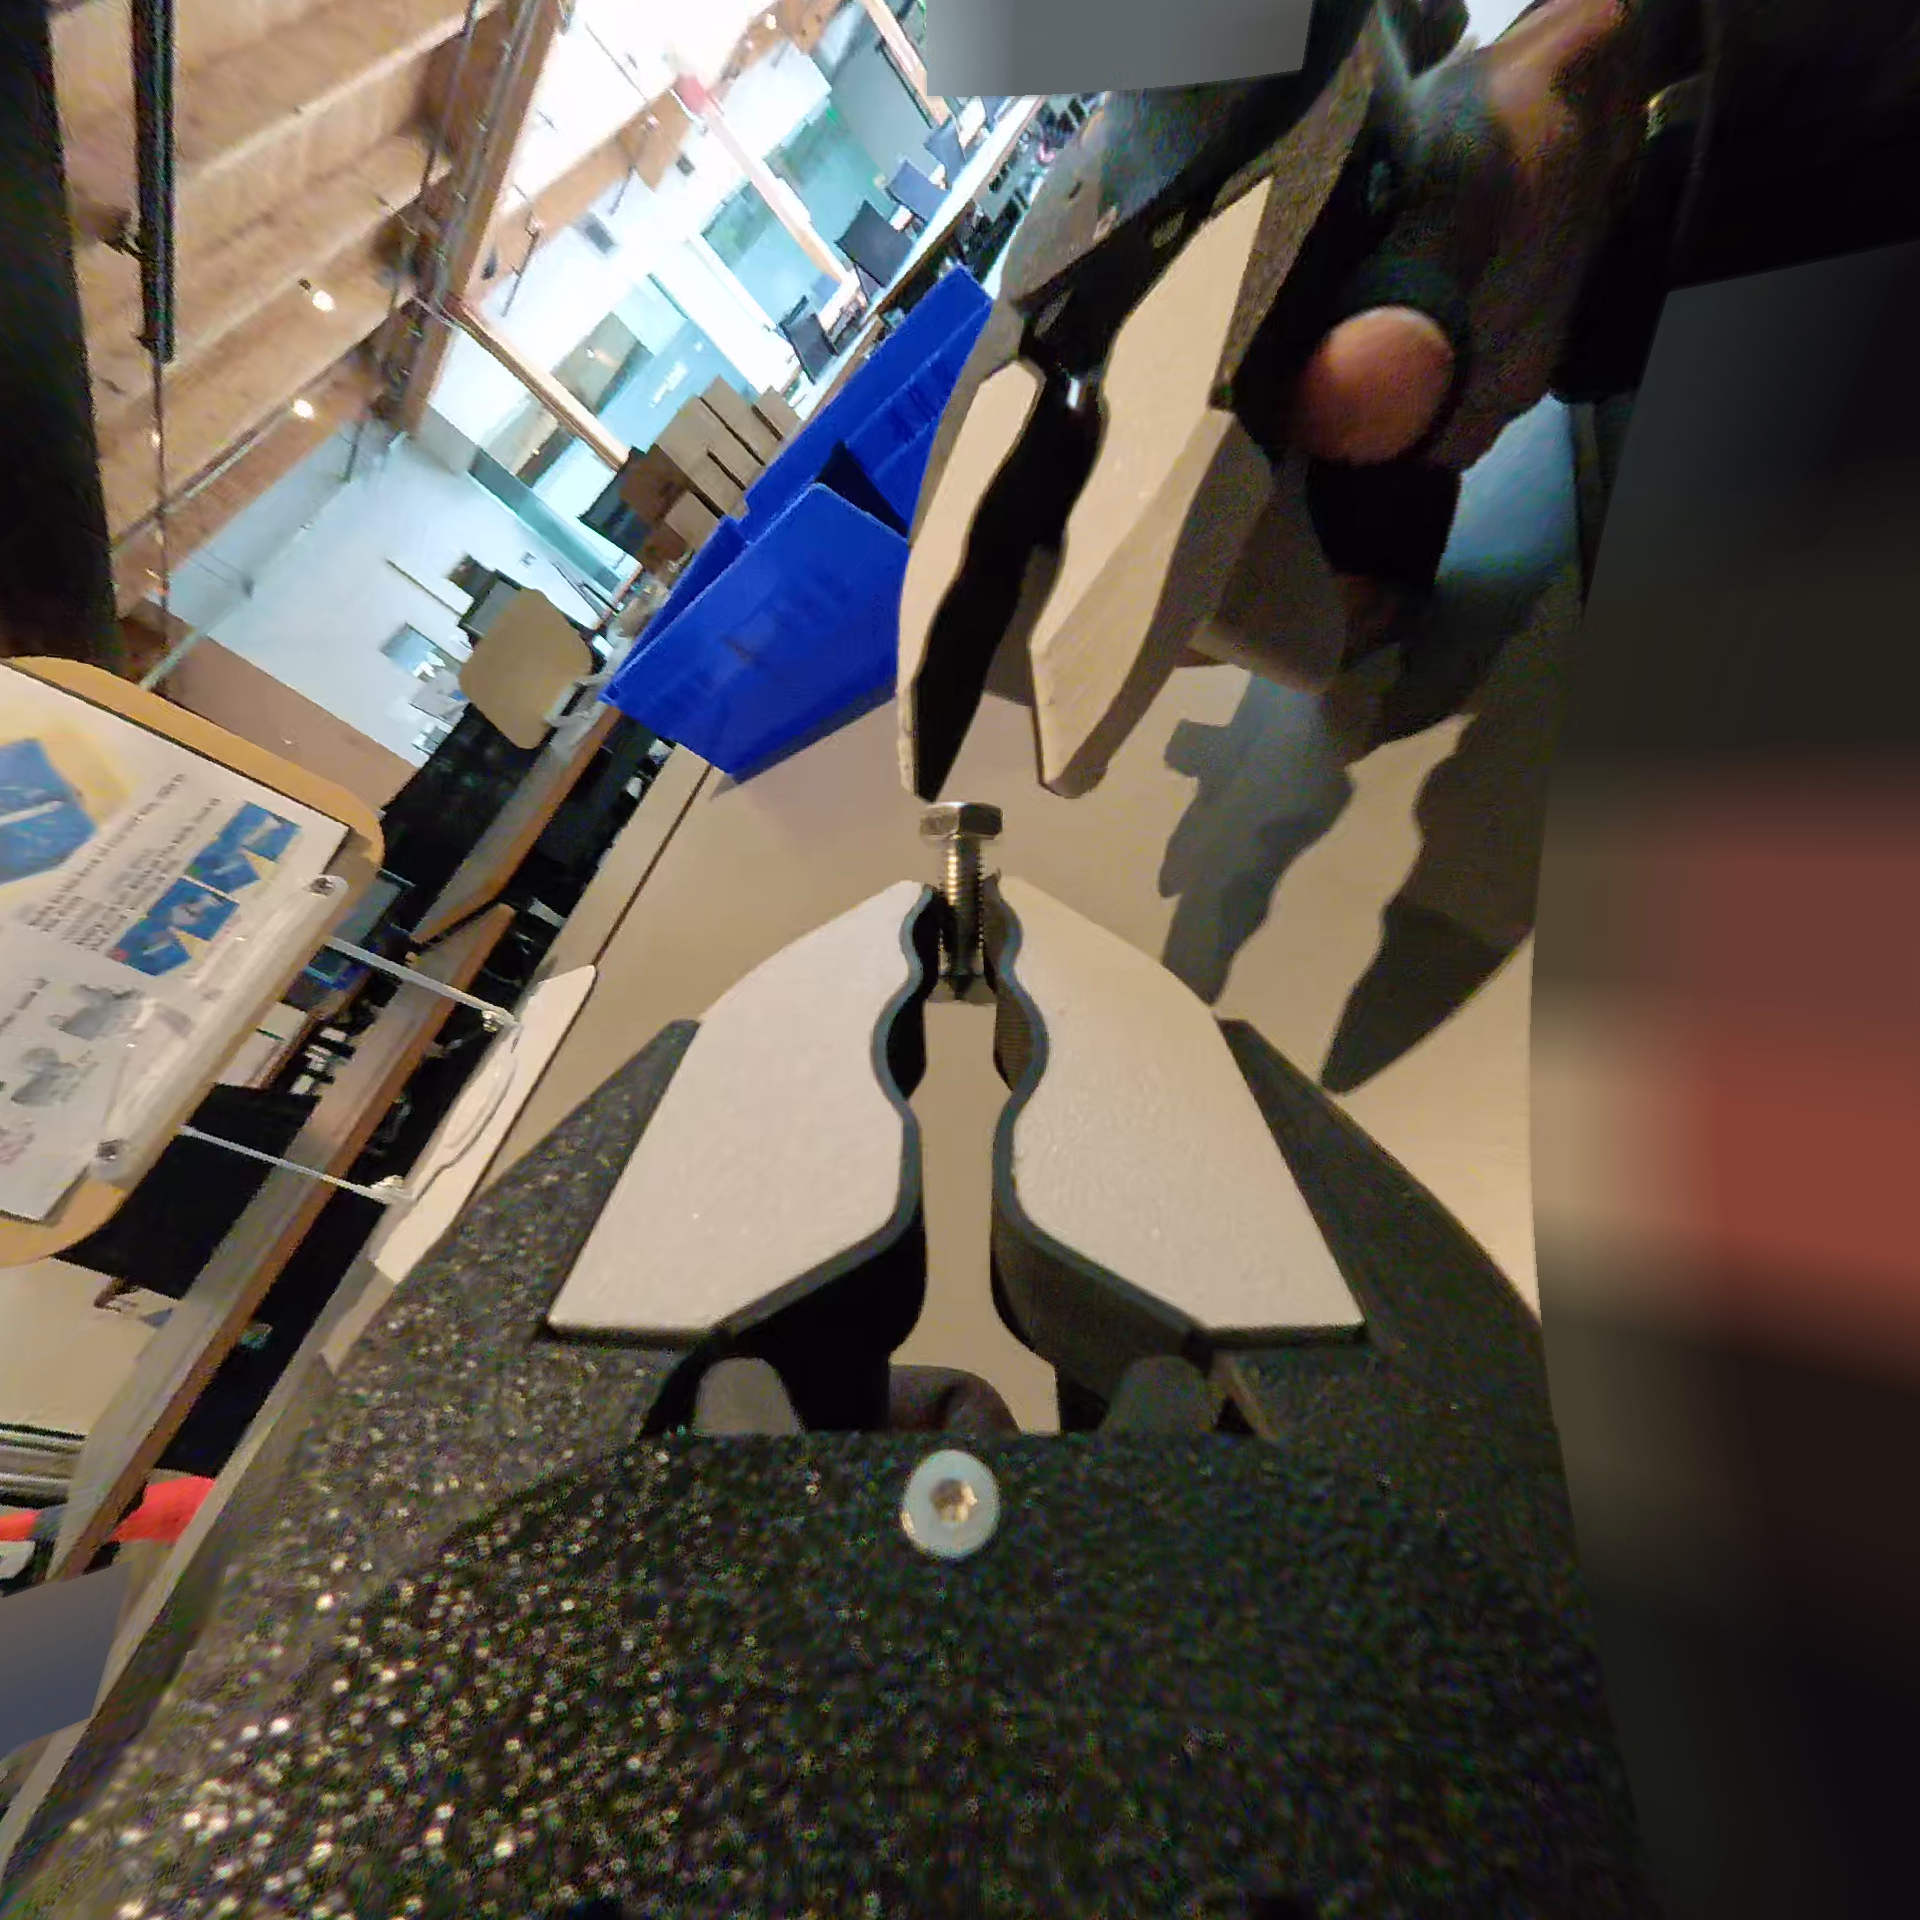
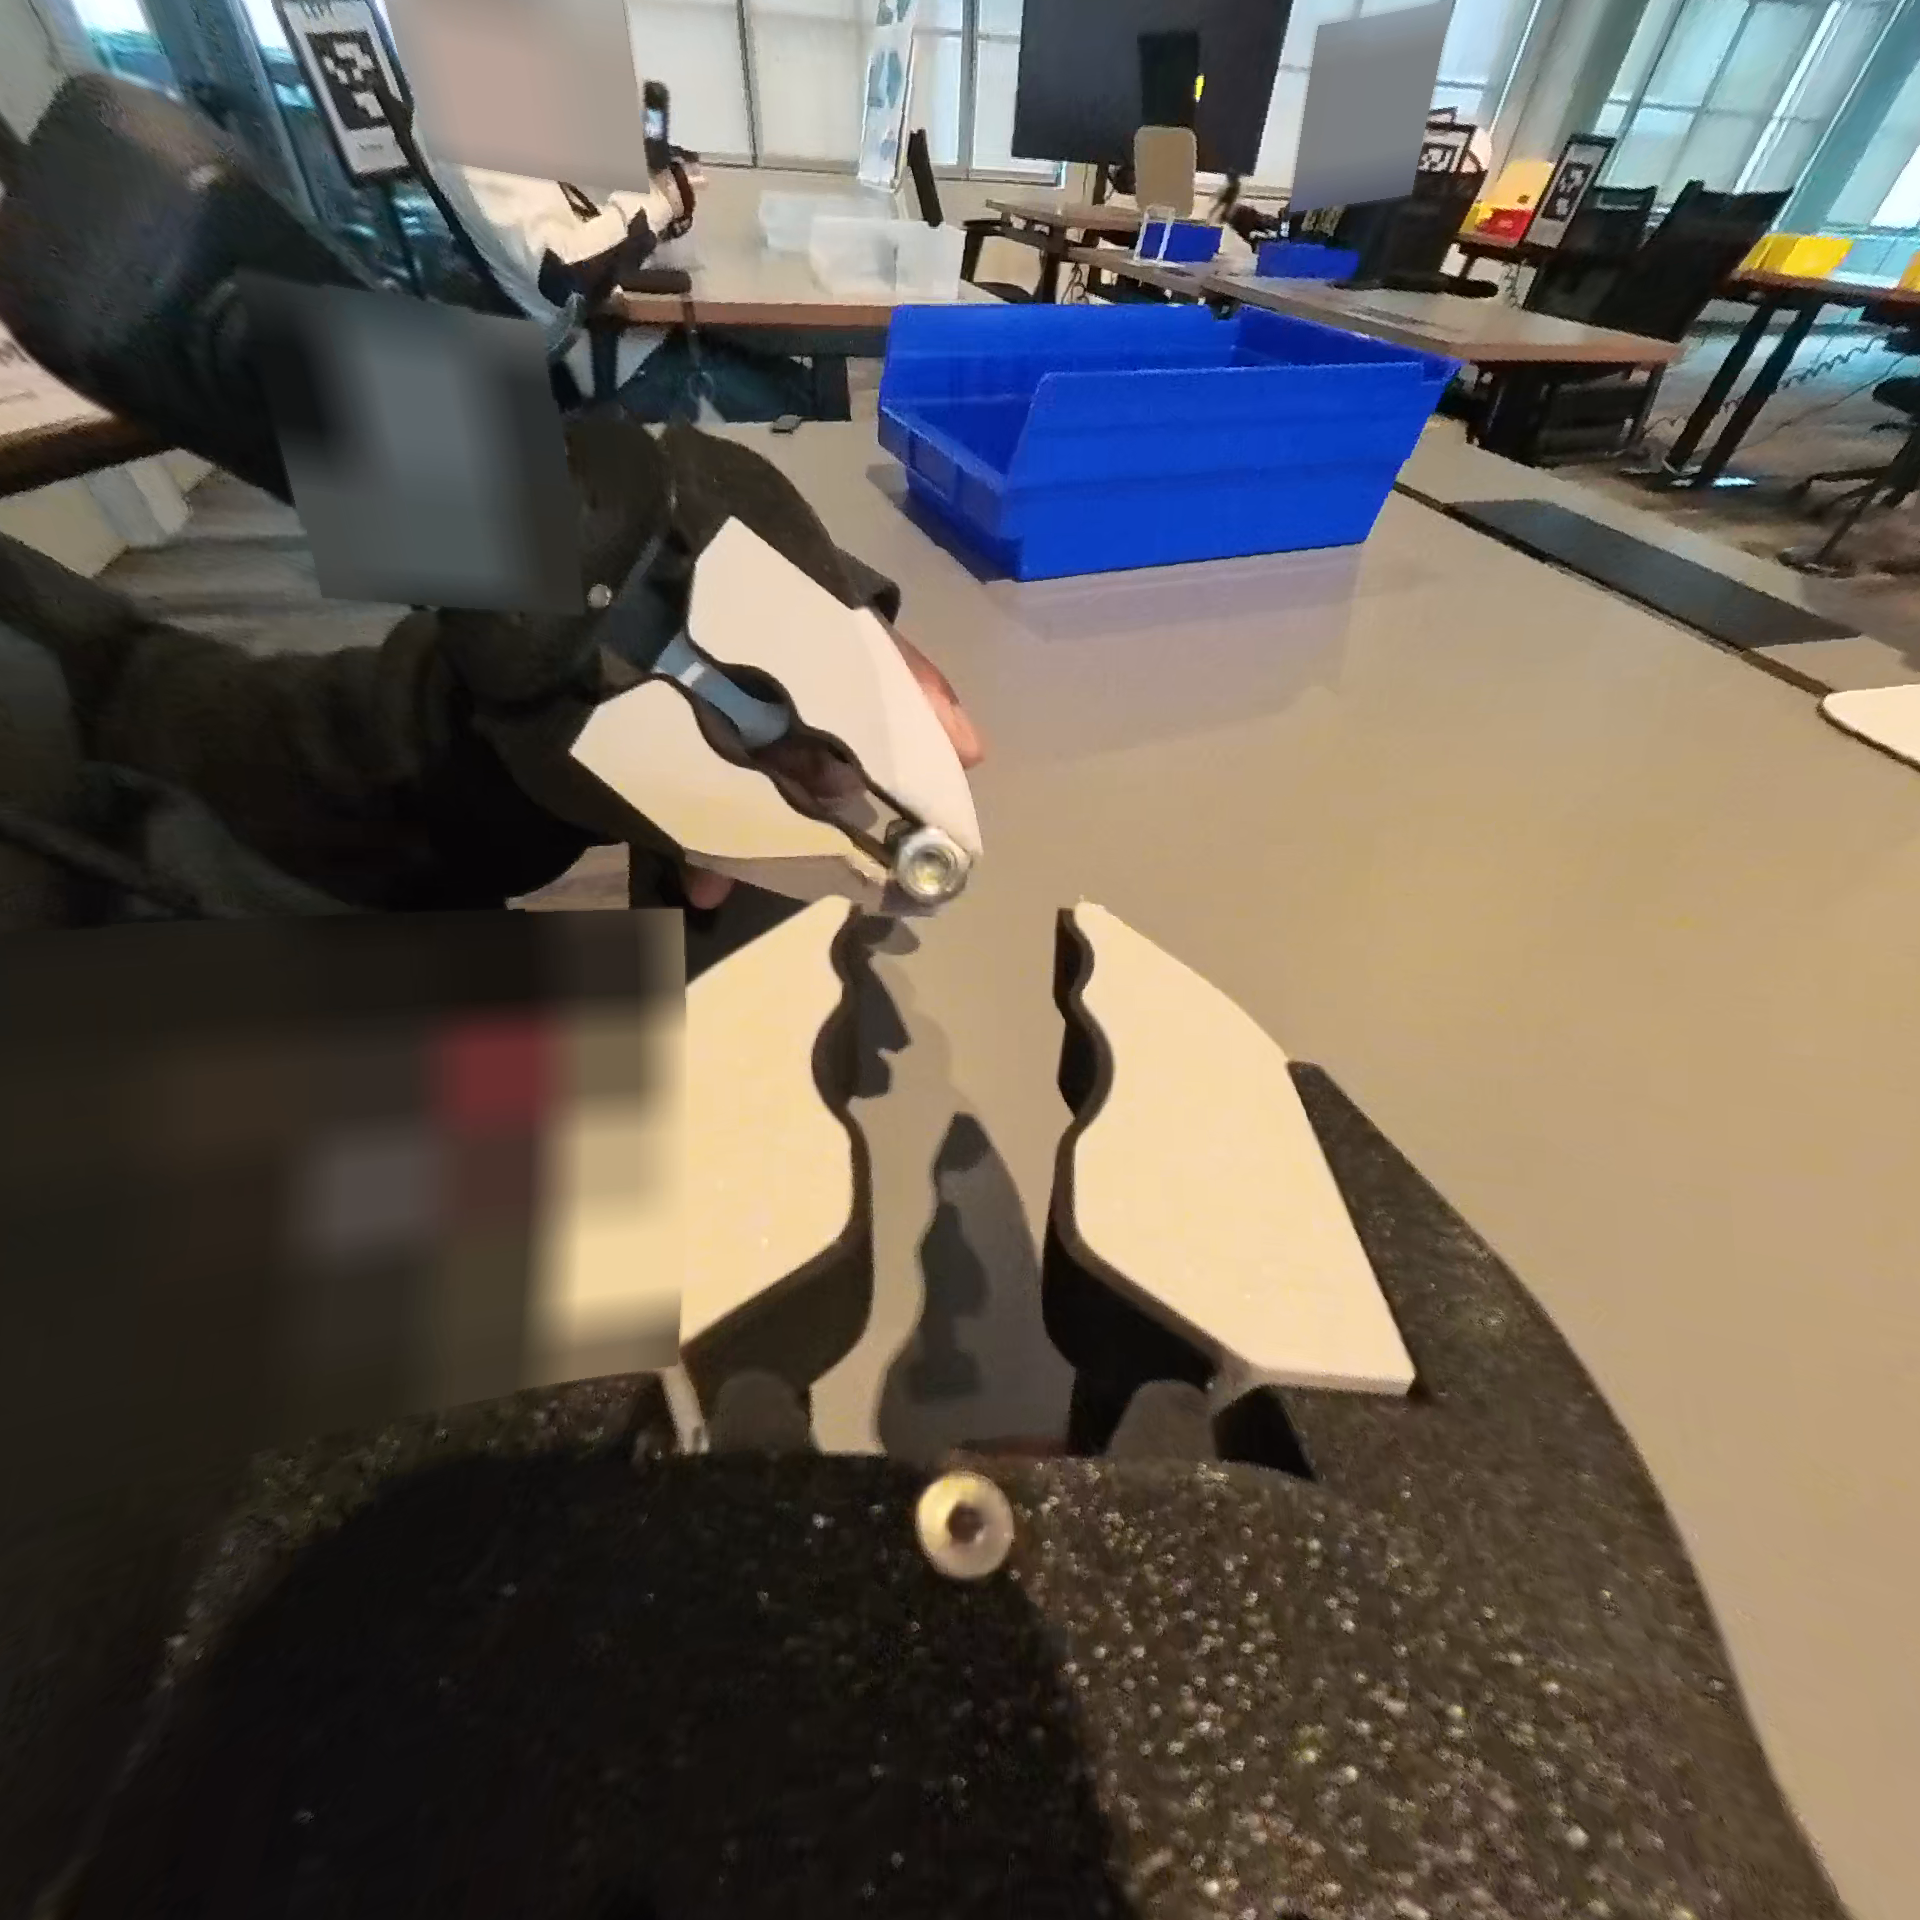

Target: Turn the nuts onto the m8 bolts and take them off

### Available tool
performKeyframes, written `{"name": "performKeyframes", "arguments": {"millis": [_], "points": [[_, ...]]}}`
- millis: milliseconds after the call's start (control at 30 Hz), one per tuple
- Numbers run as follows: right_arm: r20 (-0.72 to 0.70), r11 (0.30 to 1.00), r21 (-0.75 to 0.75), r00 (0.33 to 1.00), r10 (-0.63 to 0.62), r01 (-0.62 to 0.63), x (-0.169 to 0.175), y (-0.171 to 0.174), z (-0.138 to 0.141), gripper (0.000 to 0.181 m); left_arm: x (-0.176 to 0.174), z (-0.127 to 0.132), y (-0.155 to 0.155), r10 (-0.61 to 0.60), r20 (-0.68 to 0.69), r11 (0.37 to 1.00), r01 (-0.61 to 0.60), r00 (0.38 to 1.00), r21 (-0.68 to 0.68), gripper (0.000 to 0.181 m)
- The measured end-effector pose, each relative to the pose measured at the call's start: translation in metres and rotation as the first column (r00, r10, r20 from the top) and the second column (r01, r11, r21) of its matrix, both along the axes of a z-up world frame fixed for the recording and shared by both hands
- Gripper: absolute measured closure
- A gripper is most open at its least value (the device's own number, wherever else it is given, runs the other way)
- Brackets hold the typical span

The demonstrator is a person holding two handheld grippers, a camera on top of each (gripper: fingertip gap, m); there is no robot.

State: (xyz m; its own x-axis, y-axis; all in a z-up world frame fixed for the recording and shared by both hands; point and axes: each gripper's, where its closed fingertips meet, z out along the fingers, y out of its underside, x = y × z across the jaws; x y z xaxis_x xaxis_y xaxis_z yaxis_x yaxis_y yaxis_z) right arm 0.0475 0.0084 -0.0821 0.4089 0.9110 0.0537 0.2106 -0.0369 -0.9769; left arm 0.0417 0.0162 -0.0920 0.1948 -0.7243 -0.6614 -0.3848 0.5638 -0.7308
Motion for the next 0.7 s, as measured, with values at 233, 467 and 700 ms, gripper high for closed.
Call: {"name": "performKeyframes", "arguments": {"millis": [233, 467, 700], "points": [[0.005, 1.000, -0.018, 1.000, 0.017, -0.017, -0.011, -0.005, -0.001, 0.157, 0.003, -0.006, -0.002, -0.001, -0.044, 0.999, 0.003, 0.999, 0.045, 0.174], [0.131, 0.984, 0.174, 0.991, 0.007, -0.030, -0.014, -0.008, -0.006, 0.167, 0.002, -0.011, -0.011, -0.069, -0.065, 0.995, 0.064, 0.995, -0.081, 0.174], [0.354, 0.841, 0.506, 0.935, -0.001, -0.191, -0.019, -0.025, -0.014, 0.166, -0.005, -0.021, -0.032, -0.218, -0.074, 0.888, 0.166, 0.973, -0.429, 0.174]]}}
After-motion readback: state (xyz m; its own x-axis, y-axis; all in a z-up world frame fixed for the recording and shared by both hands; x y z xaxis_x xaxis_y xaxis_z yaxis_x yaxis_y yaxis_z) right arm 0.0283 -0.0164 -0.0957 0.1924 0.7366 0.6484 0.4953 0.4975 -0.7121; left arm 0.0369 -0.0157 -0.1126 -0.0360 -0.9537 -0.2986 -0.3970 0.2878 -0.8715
